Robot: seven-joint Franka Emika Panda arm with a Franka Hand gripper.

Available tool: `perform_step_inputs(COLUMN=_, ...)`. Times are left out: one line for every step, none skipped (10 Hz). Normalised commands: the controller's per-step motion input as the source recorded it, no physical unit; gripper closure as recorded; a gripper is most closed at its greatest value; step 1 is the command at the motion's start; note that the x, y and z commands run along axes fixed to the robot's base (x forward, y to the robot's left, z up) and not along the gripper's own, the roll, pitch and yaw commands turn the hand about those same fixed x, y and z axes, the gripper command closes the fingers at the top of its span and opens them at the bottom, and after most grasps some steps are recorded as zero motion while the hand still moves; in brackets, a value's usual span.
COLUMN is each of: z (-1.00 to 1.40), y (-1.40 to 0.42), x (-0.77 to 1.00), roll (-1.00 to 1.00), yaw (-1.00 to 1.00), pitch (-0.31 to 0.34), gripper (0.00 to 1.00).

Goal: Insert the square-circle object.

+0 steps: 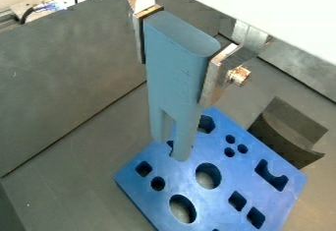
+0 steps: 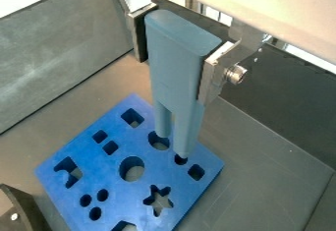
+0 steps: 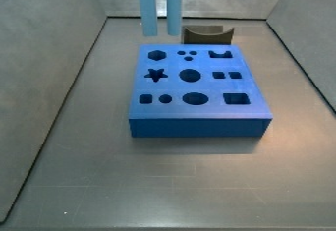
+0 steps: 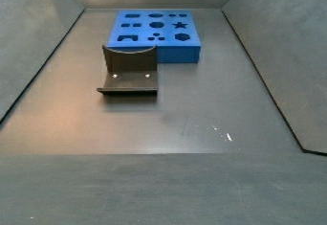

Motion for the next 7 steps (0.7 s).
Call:
perform_step_inputs(z=-1.0, y=-0.05, x=-0.34, roll=0.06, yaw=0.0, pitch=-0.111, gripper=1.0)
perform_step_inputs(z=-1.0, y=-0.08, x=-0.47, roll=0.01, yaw=0.0, pitch=-0.003, gripper=1.0)
perform_step_inputs(z=-1.0, y=-0.15, x=-0.41, roll=0.01, yaw=0.0, pitch=0.0, gripper=1.0)
perform_step_inputs(z=-1.0, y=-0.2, x=-0.11, roll=0.04, yaw=0.0, pitch=-0.001, gripper=1.0)
perform_step_inputs(z=-1.0, y=-0.01, x=0.16, roll=0.0, yaw=0.0, pitch=0.0, gripper=1.0)
perform_step_inputs(z=-0.79, y=-0.02, x=0.41, roll=0.01, yaw=0.0, pitch=0.01, gripper=1.0)
perform_step_inputs(z=-0.52, y=-0.04, x=0.61, roll=0.08, yaw=-0.03, pitch=0.049, gripper=1.0)
